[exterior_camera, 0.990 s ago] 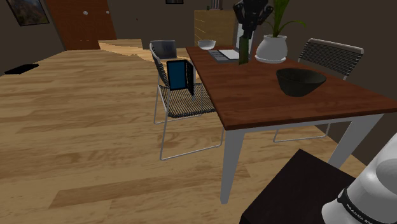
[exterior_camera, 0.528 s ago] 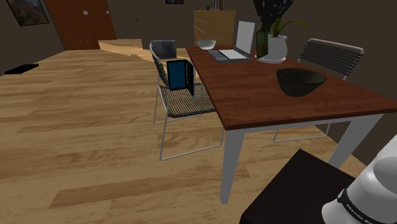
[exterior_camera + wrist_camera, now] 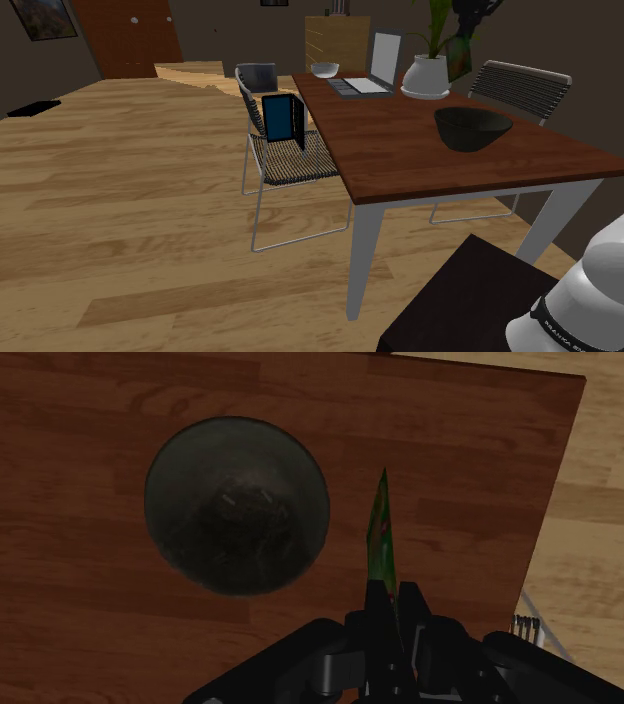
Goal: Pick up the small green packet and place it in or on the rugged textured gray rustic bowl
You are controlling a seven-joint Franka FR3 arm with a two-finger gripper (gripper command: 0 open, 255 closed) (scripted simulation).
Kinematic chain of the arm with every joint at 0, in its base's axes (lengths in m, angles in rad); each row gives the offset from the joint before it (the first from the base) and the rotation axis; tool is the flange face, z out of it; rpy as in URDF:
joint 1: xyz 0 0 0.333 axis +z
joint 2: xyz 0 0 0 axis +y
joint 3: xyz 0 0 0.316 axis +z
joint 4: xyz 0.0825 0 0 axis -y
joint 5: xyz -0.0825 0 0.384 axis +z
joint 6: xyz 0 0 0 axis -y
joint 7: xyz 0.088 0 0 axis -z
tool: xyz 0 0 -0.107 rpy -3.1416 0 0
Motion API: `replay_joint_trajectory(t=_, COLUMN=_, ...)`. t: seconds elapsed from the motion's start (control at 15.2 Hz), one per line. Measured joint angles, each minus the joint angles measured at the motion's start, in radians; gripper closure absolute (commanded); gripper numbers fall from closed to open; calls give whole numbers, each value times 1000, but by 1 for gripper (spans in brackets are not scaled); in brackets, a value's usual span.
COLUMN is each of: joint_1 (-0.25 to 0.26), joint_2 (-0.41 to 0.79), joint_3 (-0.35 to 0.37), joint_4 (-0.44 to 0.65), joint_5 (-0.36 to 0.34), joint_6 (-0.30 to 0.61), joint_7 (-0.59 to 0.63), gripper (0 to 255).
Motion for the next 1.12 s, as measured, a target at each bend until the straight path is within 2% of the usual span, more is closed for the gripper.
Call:
replay_joint_trajectory(t=0.59, joint_1=-59, joint_2=-11, joint_3=-146, joint_4=52, joint_5=-45, joint_6=-68, joint_7=-210, gripper=255)
replay_joint_trajectory(t=1.12, joint_1=-66, joint_2=-73, joint_3=-148, joint_4=-117, joint_5=-56, joint_6=39, joint_7=-218, gripper=255)
